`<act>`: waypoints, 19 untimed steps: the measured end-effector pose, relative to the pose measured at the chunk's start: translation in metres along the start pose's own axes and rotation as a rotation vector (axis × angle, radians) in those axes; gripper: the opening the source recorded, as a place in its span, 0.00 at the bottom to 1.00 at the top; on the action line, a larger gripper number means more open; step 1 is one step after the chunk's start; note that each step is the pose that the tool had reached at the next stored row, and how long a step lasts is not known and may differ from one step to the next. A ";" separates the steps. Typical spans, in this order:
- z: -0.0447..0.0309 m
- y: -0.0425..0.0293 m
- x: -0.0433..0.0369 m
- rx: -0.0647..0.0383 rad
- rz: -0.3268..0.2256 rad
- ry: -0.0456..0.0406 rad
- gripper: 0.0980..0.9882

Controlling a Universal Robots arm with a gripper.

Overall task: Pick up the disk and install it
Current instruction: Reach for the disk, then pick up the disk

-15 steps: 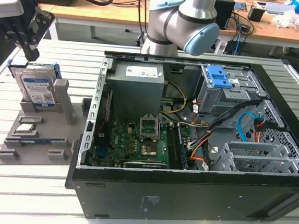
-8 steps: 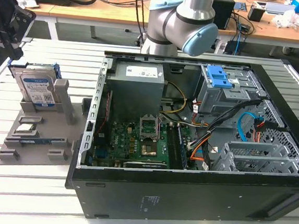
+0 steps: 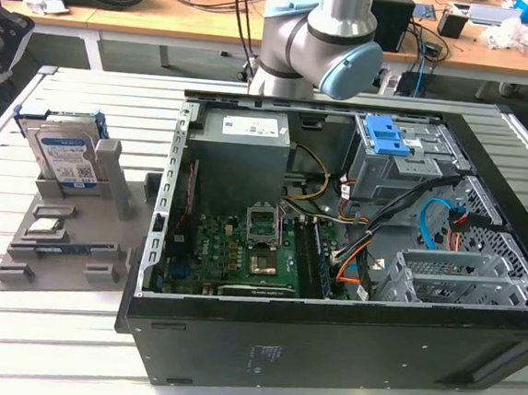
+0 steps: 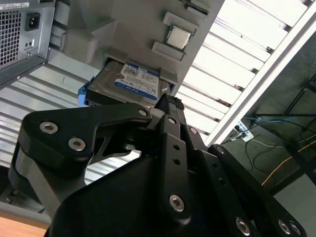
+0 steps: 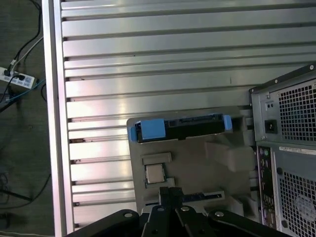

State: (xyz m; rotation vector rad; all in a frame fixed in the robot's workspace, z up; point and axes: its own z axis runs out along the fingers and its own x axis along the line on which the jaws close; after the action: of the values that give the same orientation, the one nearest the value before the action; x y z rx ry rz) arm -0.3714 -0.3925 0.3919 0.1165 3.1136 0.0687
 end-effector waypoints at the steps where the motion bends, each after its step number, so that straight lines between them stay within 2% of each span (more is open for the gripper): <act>1: 0.0002 0.0017 0.0008 0.000 0.000 0.0000 0.01; 3: 0.0004 0.0040 0.0022 0.000 0.000 0.0001 0.01; 17: 0.0004 0.0042 0.0025 0.000 0.000 0.0001 0.01; 19: 0.0004 0.0042 0.0026 0.000 -0.019 0.0009 0.01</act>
State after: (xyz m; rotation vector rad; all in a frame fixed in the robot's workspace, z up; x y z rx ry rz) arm -0.3737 -0.3881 0.3917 0.0877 3.1151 0.0688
